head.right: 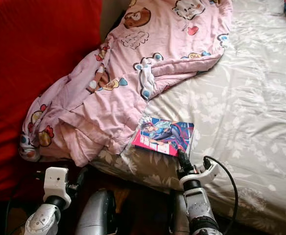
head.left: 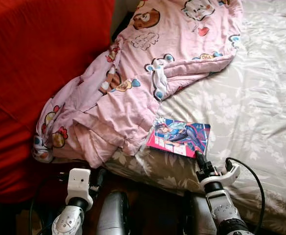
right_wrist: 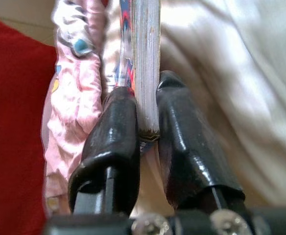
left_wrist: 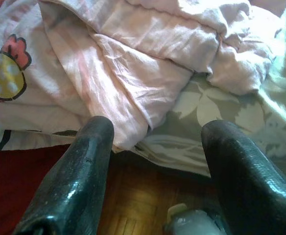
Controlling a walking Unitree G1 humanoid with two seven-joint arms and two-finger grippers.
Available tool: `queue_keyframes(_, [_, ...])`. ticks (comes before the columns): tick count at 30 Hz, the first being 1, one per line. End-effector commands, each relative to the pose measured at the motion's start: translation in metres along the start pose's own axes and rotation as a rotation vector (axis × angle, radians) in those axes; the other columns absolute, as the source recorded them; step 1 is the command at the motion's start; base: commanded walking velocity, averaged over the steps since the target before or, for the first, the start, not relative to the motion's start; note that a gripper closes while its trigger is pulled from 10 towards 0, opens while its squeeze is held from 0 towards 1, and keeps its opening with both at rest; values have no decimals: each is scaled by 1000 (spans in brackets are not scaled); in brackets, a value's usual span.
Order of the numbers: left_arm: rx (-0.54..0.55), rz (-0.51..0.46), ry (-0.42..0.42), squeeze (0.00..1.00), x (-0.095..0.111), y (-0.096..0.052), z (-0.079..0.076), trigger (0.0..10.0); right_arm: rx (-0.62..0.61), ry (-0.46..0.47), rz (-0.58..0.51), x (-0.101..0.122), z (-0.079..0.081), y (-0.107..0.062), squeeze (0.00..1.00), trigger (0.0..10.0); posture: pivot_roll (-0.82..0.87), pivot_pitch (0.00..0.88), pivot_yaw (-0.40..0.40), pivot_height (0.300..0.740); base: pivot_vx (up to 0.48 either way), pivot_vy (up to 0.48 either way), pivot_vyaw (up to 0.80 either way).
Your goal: Clean up the room
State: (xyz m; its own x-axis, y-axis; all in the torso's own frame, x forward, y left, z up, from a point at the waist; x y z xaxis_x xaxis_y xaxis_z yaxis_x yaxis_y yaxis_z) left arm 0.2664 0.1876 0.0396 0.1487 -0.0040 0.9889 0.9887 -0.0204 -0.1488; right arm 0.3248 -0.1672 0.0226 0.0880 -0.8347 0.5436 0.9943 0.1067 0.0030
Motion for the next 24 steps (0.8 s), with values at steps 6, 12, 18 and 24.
queue_keyframes(6, [65, 24, -42, 0, -14, -1, 6, 10000, 42, -240, -77, 27, 25, 8, 0, 0, 38, 138, 36, 612, 0, 0, 0])
queue_keyframes(12, [111, 17, -127, 0, -17, 9, 5, 10000, 59, -572, -86, 49, 50, 12, 0, 10000, -1, 94, 7, 612, 0, 0, 0])
queue_keyframes(18, [128, 18, -175, 0, -18, 17, 3, 10000, 98, -877, -109, 51, 72, 15, 0, 10000, -43, 87, -24, 612, 0, 0, 0])
queue_keyframes(24, [141, 26, -200, 0, -25, 18, 0, 10000, 85, -882, -110, 48, 75, 17, 0, 10000, -37, 79, -40, 637, 0, 0, 0])
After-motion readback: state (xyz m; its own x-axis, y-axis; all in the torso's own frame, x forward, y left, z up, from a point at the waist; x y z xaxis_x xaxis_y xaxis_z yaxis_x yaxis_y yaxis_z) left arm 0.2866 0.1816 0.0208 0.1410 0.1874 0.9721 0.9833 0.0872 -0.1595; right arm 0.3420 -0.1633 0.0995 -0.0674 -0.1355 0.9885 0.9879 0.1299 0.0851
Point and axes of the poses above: a point about 5 cm out from each wrist's last joint towards the gripper, its own y axis pointing out of the wrist towards the gripper, its own x axis along the axis of the wrist's last joint, z = x × y, the point moved 3 cm from there along y, pointing out of the wrist towards the gripper, and after that the axes turned 5 degrees about -y, right-handed, at the moved point
